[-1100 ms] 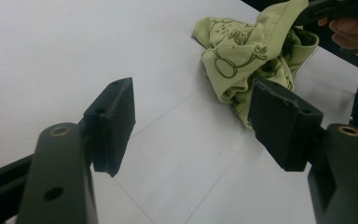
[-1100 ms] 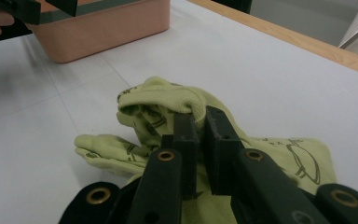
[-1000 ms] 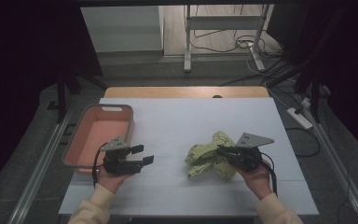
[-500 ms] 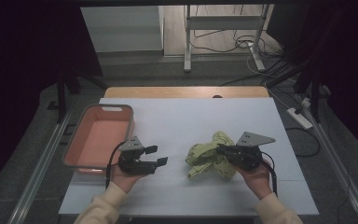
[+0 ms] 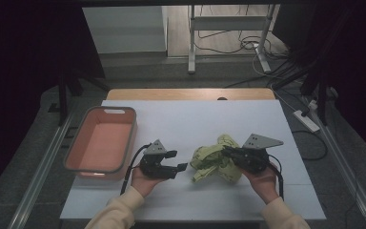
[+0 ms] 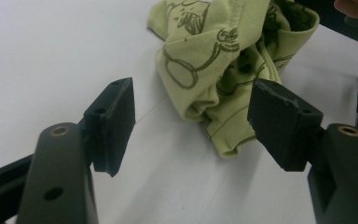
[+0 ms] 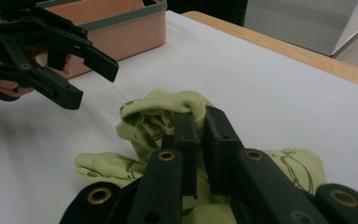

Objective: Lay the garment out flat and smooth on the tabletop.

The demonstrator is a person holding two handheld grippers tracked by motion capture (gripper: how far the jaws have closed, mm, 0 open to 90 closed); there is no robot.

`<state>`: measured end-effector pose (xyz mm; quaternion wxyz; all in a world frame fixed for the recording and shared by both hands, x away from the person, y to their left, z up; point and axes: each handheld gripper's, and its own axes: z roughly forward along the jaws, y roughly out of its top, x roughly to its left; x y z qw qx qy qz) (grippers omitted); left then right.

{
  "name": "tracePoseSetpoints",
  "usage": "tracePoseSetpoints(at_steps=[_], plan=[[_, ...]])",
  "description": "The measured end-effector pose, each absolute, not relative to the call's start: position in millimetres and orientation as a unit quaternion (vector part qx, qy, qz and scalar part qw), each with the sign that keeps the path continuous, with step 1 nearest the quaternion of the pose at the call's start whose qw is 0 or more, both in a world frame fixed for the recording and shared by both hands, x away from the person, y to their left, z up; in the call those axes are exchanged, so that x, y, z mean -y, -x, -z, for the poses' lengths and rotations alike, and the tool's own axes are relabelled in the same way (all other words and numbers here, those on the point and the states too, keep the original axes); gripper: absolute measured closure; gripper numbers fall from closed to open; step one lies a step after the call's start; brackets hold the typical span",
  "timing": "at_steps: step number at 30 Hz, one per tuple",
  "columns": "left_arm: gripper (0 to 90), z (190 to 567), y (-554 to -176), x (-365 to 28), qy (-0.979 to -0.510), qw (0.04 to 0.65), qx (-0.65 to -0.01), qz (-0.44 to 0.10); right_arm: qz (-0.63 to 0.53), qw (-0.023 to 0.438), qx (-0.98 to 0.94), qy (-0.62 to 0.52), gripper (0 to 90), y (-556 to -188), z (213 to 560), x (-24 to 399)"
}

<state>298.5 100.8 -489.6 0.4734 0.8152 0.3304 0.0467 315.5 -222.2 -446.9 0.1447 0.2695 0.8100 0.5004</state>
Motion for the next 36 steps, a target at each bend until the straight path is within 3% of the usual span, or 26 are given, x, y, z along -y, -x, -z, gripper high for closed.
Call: tracePoseSetpoints(at_steps=[17, 24, 31, 36], plan=[[34.9, 494, -314, -64, -0.823, 0.473, -0.312, -0.037, -0.501, 0.147, -0.809, -0.27, 83.8, -316, 446, 223], [46.0, 497, -318, -58, -0.829, 0.468, -0.304, -0.032, -0.502, 0.146, -0.809, -0.27, 83.8, -315, 446, 222], [65.0, 497, -320, -61, -0.827, 0.47, -0.306, -0.025, -0.505, 0.147, -0.807, -0.268, 83.8, -315, 445, 222], [71.2, 496, -320, -62, -0.827, 0.472, -0.306, -0.032, -0.503, 0.147, -0.809, -0.267, 83.8, -314, 446, 220]])
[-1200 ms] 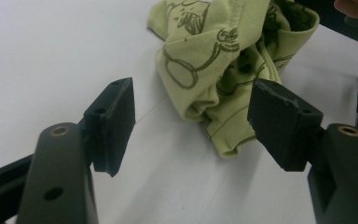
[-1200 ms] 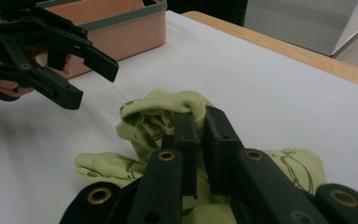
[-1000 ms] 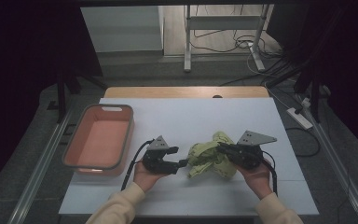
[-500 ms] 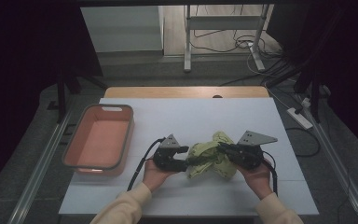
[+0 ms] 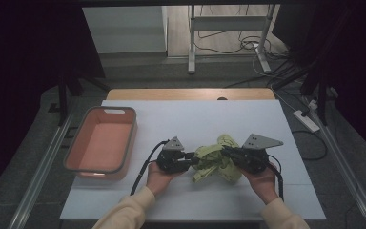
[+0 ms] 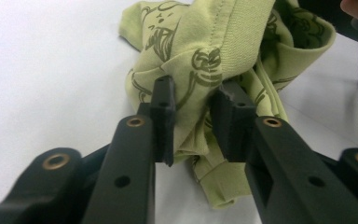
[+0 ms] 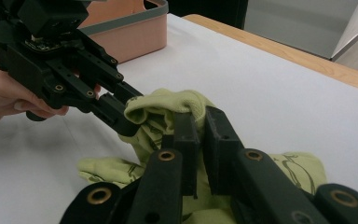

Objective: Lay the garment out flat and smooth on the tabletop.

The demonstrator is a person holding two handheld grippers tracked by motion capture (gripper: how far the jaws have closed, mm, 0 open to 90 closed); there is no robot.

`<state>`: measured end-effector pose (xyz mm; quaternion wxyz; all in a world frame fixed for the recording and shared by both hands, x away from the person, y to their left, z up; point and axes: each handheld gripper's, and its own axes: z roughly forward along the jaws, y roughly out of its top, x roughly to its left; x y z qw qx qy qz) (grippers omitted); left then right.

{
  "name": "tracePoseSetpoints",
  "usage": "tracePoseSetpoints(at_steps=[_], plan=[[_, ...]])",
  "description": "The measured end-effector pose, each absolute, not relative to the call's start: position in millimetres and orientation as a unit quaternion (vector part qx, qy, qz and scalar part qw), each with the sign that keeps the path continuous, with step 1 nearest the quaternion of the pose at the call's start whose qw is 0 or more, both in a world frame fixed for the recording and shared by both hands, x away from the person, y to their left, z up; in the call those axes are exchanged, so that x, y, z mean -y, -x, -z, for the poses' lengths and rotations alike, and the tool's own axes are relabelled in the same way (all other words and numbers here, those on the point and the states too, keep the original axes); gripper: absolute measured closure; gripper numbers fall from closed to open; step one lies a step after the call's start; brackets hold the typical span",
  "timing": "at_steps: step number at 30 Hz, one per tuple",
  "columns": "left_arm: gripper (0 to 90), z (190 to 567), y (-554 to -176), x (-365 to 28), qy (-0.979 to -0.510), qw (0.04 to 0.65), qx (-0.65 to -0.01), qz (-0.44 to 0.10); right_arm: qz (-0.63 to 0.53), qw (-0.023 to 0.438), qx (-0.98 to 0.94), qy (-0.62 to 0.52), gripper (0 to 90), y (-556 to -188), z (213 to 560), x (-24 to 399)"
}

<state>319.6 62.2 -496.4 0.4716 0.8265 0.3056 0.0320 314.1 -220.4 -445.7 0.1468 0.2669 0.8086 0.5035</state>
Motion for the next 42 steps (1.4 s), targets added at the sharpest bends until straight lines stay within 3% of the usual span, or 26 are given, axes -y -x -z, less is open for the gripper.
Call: tracePoseSetpoints(at_steps=[20, 42], plan=[[82.3, 485, -315, -71, -0.817, 0.488, -0.303, -0.056, -0.508, 0.148, -0.808, -0.26, 83.7, -311, 444, 218], [83.0, 470, -313, -82, -0.801, 0.514, -0.3, -0.064, -0.517, 0.154, -0.803, -0.252, 83.7, -308, 440, 216]])
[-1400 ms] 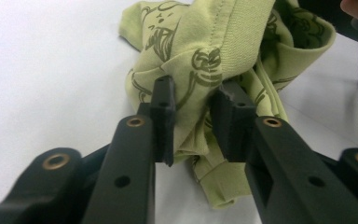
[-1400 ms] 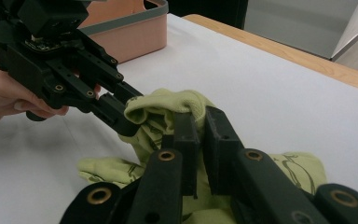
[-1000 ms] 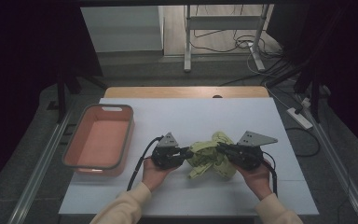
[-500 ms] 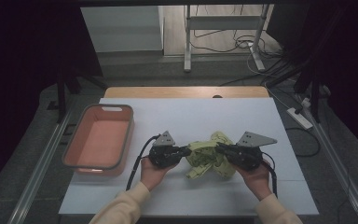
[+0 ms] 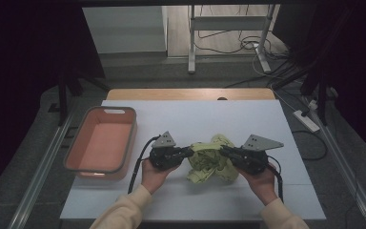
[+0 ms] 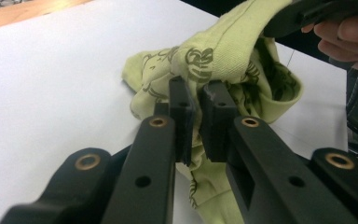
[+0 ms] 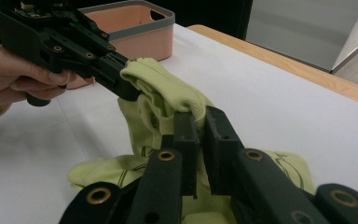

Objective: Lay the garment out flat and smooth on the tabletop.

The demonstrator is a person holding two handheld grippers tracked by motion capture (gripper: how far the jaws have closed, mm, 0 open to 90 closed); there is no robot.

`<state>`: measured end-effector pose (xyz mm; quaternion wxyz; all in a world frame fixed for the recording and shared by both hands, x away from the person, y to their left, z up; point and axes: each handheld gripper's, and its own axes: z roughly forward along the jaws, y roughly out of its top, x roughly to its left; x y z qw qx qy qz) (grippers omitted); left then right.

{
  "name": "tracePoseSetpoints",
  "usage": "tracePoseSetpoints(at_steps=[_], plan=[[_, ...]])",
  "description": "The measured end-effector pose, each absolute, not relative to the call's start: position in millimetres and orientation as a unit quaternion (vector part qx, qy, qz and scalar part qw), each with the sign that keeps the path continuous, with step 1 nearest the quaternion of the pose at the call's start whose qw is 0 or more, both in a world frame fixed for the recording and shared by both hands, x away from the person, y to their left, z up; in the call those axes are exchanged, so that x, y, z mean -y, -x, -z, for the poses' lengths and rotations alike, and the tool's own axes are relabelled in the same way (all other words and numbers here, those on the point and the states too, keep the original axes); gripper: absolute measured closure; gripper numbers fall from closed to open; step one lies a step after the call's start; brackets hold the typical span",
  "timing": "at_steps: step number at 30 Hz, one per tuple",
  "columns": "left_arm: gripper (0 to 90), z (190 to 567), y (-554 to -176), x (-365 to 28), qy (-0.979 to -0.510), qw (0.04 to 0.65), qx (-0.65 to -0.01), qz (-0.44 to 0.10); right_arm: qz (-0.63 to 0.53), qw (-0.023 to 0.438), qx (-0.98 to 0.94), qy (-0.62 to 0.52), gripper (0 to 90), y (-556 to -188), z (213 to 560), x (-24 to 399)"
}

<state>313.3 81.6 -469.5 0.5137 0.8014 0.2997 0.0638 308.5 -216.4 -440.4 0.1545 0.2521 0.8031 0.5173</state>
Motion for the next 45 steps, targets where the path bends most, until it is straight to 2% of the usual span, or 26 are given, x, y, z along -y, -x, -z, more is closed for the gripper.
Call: tracePoseSetpoints(at_steps=[20, 32, 36, 42, 45], plan=[[83.2, 443, -306, -91, -0.786, 0.541, -0.289, -0.075, -0.539, 0.154, -0.791, -0.243, 83.8, -303, 429, 213], [83.3, 400, -291, -102, -0.78, 0.567, -0.255, -0.073, -0.579, 0.157, -0.768, -0.223, 83.8, -291, 402, 212], [83.2, 405, -295, -104, -0.785, 0.558, -0.263, -0.054, -0.578, 0.157, -0.77, -0.222, 83.8, -291, 403, 210], [83.0, 432, -307, -103, -0.788, 0.546, -0.283, 0.003, -0.554, 0.141, -0.783, -0.246, 83.8, -300, 423, 211], [82.8, 438, -309, -103, -0.791, 0.539, -0.289, 0.009, -0.546, 0.134, -0.788, -0.252, 83.7, -303, 430, 211]])
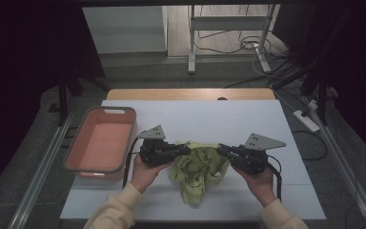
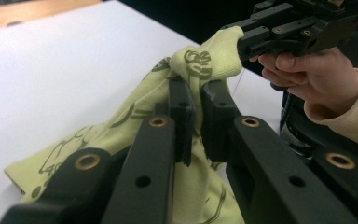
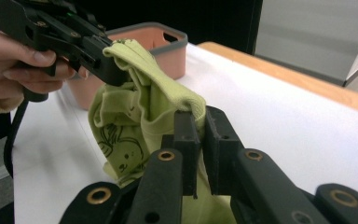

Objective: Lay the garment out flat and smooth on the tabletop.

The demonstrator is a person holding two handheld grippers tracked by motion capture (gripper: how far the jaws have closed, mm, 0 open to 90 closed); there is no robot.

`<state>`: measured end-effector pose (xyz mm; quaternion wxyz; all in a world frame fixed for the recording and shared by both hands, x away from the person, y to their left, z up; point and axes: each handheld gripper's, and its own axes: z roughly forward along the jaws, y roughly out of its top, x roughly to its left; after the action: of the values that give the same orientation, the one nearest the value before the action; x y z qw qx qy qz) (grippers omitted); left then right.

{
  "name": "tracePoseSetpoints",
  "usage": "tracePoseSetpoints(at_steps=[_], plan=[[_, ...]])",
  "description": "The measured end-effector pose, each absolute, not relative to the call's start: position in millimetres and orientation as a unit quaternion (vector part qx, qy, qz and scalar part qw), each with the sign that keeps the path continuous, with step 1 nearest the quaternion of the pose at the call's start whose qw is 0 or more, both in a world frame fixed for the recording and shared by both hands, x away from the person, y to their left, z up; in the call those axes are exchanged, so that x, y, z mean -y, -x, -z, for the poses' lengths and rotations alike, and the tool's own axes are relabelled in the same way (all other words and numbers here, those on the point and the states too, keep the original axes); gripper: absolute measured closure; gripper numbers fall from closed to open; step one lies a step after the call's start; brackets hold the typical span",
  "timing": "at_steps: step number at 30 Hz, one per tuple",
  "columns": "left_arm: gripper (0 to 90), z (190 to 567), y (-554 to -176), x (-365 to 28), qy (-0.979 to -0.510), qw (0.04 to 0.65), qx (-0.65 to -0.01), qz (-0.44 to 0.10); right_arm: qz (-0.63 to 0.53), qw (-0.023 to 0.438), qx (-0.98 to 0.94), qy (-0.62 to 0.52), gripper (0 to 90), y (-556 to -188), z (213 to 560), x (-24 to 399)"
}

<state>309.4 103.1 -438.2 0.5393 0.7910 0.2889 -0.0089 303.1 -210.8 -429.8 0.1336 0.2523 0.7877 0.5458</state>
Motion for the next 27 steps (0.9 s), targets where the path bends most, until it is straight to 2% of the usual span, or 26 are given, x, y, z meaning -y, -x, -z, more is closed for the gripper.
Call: tracePoseSetpoints(at_steps=[12, 15, 21, 27], plan=[[79.8, 448, -309, -104, -0.797, 0.526, -0.298, 0.004, -0.536, 0.123, -0.794, -0.259, 83.7, -306, 438, 207], [72.3, 450, -307, -104, -0.798, 0.524, -0.298, -0.01, -0.537, 0.123, -0.792, -0.262, 83.6, -307, 439, 208], [49.0, 448, -302, -103, -0.806, 0.509, -0.299, -0.032, -0.542, 0.122, -0.786, -0.273, 83.6, -308, 437, 212], [49.3, 446, -300, -106, -0.801, 0.512, -0.304, -0.062, -0.545, 0.119, -0.784, -0.272, 83.7, -309, 437, 213]])
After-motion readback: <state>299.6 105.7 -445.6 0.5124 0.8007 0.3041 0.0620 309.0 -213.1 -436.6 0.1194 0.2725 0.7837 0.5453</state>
